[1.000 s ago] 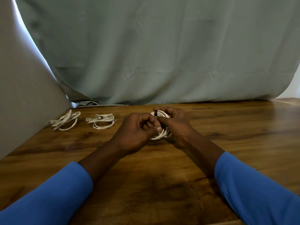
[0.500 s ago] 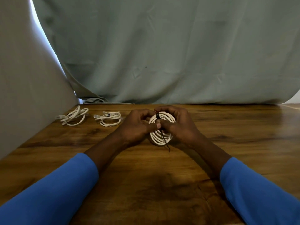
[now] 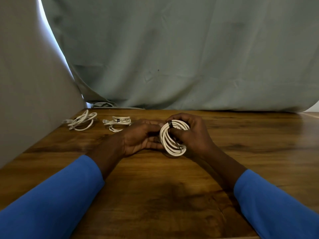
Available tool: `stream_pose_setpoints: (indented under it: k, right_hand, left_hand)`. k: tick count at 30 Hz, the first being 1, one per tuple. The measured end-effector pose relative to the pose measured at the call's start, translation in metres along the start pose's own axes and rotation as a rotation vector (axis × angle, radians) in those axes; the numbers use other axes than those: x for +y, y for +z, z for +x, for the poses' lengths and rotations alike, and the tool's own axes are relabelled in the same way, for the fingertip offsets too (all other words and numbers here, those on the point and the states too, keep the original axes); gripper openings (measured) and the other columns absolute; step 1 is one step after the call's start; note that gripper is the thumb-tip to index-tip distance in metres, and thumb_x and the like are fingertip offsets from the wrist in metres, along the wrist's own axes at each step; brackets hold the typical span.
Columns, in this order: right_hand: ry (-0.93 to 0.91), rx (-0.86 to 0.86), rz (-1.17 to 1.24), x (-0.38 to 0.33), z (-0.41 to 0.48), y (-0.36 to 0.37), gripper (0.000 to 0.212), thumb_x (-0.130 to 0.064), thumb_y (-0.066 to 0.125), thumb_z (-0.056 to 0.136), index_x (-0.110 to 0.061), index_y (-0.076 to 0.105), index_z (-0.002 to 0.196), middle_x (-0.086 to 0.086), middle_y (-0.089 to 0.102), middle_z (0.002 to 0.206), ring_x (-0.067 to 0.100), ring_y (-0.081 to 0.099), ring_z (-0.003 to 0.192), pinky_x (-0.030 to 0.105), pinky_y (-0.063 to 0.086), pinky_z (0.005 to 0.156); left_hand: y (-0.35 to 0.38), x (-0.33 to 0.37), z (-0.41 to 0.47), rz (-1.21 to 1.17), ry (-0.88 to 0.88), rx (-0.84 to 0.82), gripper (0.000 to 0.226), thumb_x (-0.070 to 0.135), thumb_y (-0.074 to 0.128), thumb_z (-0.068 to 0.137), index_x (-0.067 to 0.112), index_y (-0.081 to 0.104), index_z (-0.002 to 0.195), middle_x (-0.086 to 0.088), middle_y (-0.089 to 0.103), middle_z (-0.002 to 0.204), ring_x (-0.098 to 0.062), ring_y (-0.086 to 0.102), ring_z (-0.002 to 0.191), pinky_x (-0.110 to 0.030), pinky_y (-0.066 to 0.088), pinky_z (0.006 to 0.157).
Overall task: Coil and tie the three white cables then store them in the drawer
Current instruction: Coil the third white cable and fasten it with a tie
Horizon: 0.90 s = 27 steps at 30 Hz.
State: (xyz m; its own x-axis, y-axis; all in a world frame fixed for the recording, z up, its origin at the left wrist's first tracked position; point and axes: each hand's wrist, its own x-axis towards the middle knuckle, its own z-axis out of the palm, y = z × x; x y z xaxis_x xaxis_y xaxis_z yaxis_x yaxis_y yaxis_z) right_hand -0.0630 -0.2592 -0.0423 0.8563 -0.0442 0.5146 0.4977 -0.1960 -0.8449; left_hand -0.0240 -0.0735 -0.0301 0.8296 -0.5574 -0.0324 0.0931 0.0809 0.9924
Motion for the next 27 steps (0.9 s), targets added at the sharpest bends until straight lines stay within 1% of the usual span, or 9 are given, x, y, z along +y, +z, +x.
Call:
stream_pose_setpoints:
  k: [3,8,11,13,15,18,19,23,27]
  right_hand:
    - [0.016,0.006,0.068,0.0,0.001,0.001,0.024,0.013,0.074,0.082,-0.006,0.077,0.097,0.01,0.078,0.088,0.02,0.073,0.073,0.033,0.058,0.066]
    - [0.007,0.017,0.164,-0.003,0.001,0.001,0.024,0.014,0.071,0.084,-0.002,0.077,0.1,0.01,0.078,0.084,0.022,0.072,0.071,0.031,0.058,0.062]
    - [0.012,0.041,0.193,-0.004,0.002,0.003,0.025,0.014,0.072,0.084,-0.003,0.077,0.101,0.009,0.079,0.086,0.021,0.073,0.073,0.031,0.059,0.065]
    - [0.054,0.014,0.212,-0.003,0.001,0.003,0.025,0.013,0.073,0.083,-0.001,0.077,0.104,0.015,0.079,0.091,0.026,0.074,0.078,0.036,0.061,0.07]
    - [0.092,-0.035,0.194,-0.001,0.001,0.003,0.026,0.011,0.075,0.083,0.0,0.077,0.106,0.021,0.078,0.094,0.033,0.072,0.08,0.04,0.06,0.074]
    - [0.144,-0.099,0.172,0.001,0.002,0.001,0.028,0.005,0.078,0.084,0.002,0.076,0.111,0.025,0.077,0.1,0.043,0.069,0.088,0.052,0.057,0.083]
    - [0.164,-0.11,0.195,0.001,0.002,0.0,0.03,0.005,0.078,0.084,0.003,0.075,0.113,0.026,0.076,0.103,0.043,0.07,0.091,0.052,0.058,0.086]
    - [0.283,-0.082,0.29,-0.006,0.002,0.0,0.028,0.002,0.077,0.084,0.001,0.076,0.113,0.023,0.078,0.102,0.032,0.074,0.086,0.045,0.062,0.083]
    - [0.36,-0.104,0.325,-0.01,-0.001,0.006,0.024,0.002,0.076,0.084,-0.002,0.077,0.108,0.02,0.079,0.099,0.028,0.075,0.083,0.038,0.064,0.074]
  left_hand:
    - [-0.006,-0.001,0.001,-0.066,-0.02,-0.054,0.025,0.005,0.056,0.098,0.003,0.074,0.114,-0.02,0.074,0.11,-0.028,0.074,0.093,-0.042,0.061,0.085]
    - [-0.014,-0.008,0.007,-0.096,0.032,-0.102,0.032,0.006,0.061,0.094,0.003,0.07,0.124,-0.019,0.069,0.111,-0.024,0.068,0.093,-0.03,0.062,0.074]
    - [-0.014,-0.007,0.008,-0.078,0.092,-0.112,0.027,0.006,0.066,0.086,0.005,0.073,0.112,-0.012,0.071,0.098,-0.019,0.069,0.084,-0.029,0.061,0.07]
    - [-0.01,-0.005,0.007,-0.034,0.153,-0.072,0.015,0.004,0.064,0.091,0.004,0.073,0.103,-0.009,0.073,0.089,-0.015,0.07,0.075,-0.027,0.06,0.063]
    - [-0.008,-0.004,0.008,0.156,0.281,0.026,0.01,0.006,0.064,0.097,0.009,0.073,0.091,-0.007,0.074,0.08,-0.014,0.069,0.068,-0.027,0.056,0.059]
    - [-0.014,-0.002,0.009,0.75,0.565,0.23,0.012,0.015,0.069,0.098,0.021,0.074,0.089,0.003,0.075,0.086,-0.011,0.071,0.081,-0.031,0.057,0.072]
    - [-0.016,-0.002,0.009,0.869,0.642,0.27,0.011,0.017,0.069,0.097,0.023,0.073,0.09,0.007,0.074,0.086,-0.008,0.069,0.082,-0.029,0.054,0.072]
    - [-0.02,0.004,0.008,0.964,0.819,0.359,0.006,0.02,0.069,0.095,0.022,0.069,0.089,0.01,0.068,0.088,-0.007,0.065,0.083,-0.03,0.05,0.07]
    - [-0.025,-0.004,0.011,0.944,0.791,0.411,0.005,0.021,0.07,0.095,0.022,0.069,0.09,0.01,0.068,0.088,-0.008,0.065,0.083,-0.042,0.056,0.074]
